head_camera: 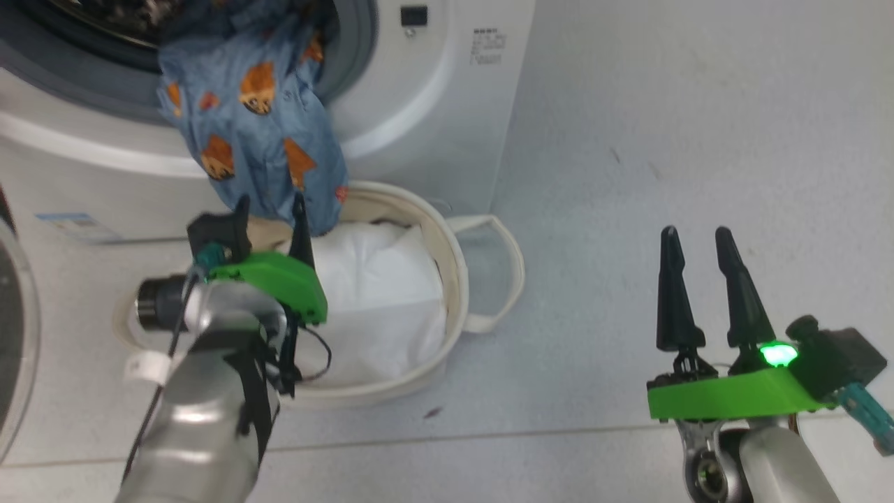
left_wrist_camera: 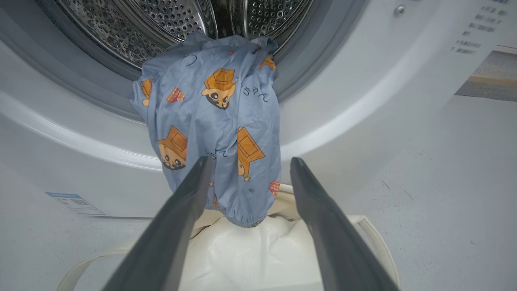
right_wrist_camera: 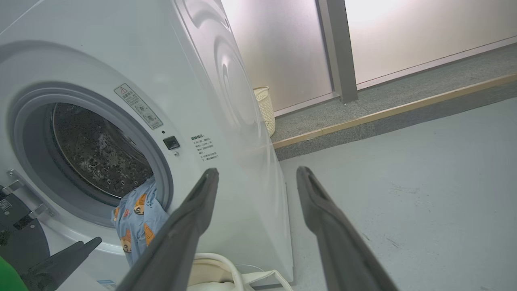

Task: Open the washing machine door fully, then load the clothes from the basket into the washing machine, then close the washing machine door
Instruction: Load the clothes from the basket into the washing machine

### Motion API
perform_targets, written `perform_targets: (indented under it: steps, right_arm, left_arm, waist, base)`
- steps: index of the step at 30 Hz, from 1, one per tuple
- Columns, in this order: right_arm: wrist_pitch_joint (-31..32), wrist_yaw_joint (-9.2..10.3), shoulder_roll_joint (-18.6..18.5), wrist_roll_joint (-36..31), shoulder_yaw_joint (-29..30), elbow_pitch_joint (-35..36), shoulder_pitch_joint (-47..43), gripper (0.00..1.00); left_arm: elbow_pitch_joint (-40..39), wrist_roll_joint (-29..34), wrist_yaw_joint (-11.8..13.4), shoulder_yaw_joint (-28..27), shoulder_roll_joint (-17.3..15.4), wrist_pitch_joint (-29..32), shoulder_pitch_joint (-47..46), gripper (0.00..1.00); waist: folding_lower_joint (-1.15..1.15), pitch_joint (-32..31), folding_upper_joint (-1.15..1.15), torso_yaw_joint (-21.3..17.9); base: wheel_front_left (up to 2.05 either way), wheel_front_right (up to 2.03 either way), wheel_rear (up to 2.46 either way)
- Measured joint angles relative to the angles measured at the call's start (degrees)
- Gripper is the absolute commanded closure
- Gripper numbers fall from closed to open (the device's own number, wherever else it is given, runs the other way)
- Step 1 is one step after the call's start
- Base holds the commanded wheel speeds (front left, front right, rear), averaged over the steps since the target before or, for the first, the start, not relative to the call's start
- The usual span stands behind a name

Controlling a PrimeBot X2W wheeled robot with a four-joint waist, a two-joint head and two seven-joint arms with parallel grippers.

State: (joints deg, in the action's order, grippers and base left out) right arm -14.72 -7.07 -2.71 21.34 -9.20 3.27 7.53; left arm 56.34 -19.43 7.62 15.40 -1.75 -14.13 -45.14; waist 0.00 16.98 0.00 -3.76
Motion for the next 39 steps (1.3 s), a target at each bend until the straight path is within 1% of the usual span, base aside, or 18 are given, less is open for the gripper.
perform_targets:
  steps: [1, 5, 12, 13, 15, 17, 19, 24, 28, 31, 34, 35, 36, 39]
  right_arm:
    - [0.0, 0.0, 0.0, 0.0, 0.0, 0.0, 0.0, 0.0]
    - [0.0, 0.0, 0.0, 0.01, -0.13, 0.08, 2.64, 0.0]
    - [0.0, 0.0, -0.01, 0.75, -0.76, 0.38, 6.69, 0.0]
    - [0.0, 0.0, -0.01, 0.98, -0.86, 0.38, 6.95, 0.0]
    - [0.0, 0.0, -0.02, 1.37, -1.01, 0.4, 7.48, 0.0]
    - [0.0, 0.0, -0.01, 1.68, -1.27, 0.43, 7.61, 0.0]
    - [0.0, 0.0, -0.01, 2.04, -1.47, 0.45, 7.61, 0.0]
    - [0.0, 0.0, -0.01, 2.04, -1.85, 0.63, 8.09, 0.0]
    - [0.0, 0.0, -0.02, 2.04, -2.07, 0.66, 9.07, 0.0]
    - [0.0, 0.0, -0.01, 2.03, -2.67, 0.64, 9.59, 0.0]
    - [0.0, 0.0, -0.01, 2.03, -2.7, 0.65, 9.93, 0.0]
    - [0.0, 0.0, -0.01, 2.02, -2.68, 0.65, 9.92, 0.0]
    - [0.0, 0.0, -0.01, 2.01, -2.67, 0.65, 9.92, 0.0]
    - [0.0, 0.0, -0.01, 1.93, -2.6, 0.65, 9.93, 0.0]
  left_arm:
    - [0.0, 0.0, 0.0, 0.0, 0.0, 0.0, 0.0, 0.0]
    - [5.08, 0.0, 0.27, -0.66, -0.36, 0.0, -6.71, 0.0]
    - [12.66, -1.01, 0.64, -1.96, -2.11, -0.01, -15.2, 0.0]
    - [13.65, -1.02, 1.58, -2.26, -2.3, -0.01, -15.9, 0.0]
    - [15.07, -0.81, 5.19, -2.53, -3.22, -0.01, -16.92, 0.0]
    - [15.9, -1.45, 6.51, -3.55, -4.14, -0.02, -17.77, 0.0]
    - [16.6, -1.66, 6.99, -3.71, -4.46, -0.02, -18.44, 0.0]
    - [17.6, -2.44, 7.08, -4.36, -5.06, 0.24, -19.71, 0.0]
    - [17.9, -2.89, 8.51, -4.79, -6.26, 0.25, -21.63, 0.0]
    - [18.01, -2.94, 9.03, -4.98, -6.79, 0.26, -22.96, 0.0]
    - [18.05, -3.54, 9.02, -5.15, -6.97, 0.26, -23.34, 0.0]
    - [18.09, -3.59, 8.96, -5.22, -6.98, 0.25, -23.34, 0.58]
    - [18.12, -3.83, 8.57, -5.2, -7.0, 0.24, -23.35, 1.0]
    - [18.16, -3.97, 7.47, -5.15, -7.01, 0.14, -23.36, 1.0]
  waist:
    - [0.0, 0.0, 0.0, 0.0]
    - [0.01, 4.97, 0.0, -1.37]
    - [0.02, 11.78, 0.0, -4.51]
    - [0.02, 12.45, 0.0, -5.01]
    - [0.02, 13.49, 0.0, -5.97]
    - [0.02, 14.23, 0.0, -6.84]
    - [0.01, 14.85, 0.0, -7.49]
    - [0.01, 16.13, 0.0, -8.61]
    - [0.01, 17.41, 0.0, -9.1]
    - [0.01, 18.35, 0.0, -9.44]
    - [0.01, 18.91, 0.0, -9.62]
    - [0.01, 19.02, 0.0, -9.63]
    - [0.01, 19.11, 0.0, -9.6]
    - [0.01, 19.12, 0.0, -9.31]
  base:
    - [0.0, 0.0, 0.0]
    - [0.0, 0.0, 0.0]
    - [0.0, 0.0, 0.0]
    - [0.0, 0.0, 0.0]
    - [0.0, 0.0, 0.0]
    - [0.0, 0.0, 0.0]
    - [0.0, 0.0, 0.0]
    - [0.0, 0.0, 0.0]
    - [0.0, 0.0, 0.0]
    - [0.0, 0.0, 0.0]
    - [0.0, 0.0, 0.0]
    - [0.0, 0.0, 0.0]
    - [0.0, 0.0, 0.0]
    - [0.0, 0.0, 0.0]
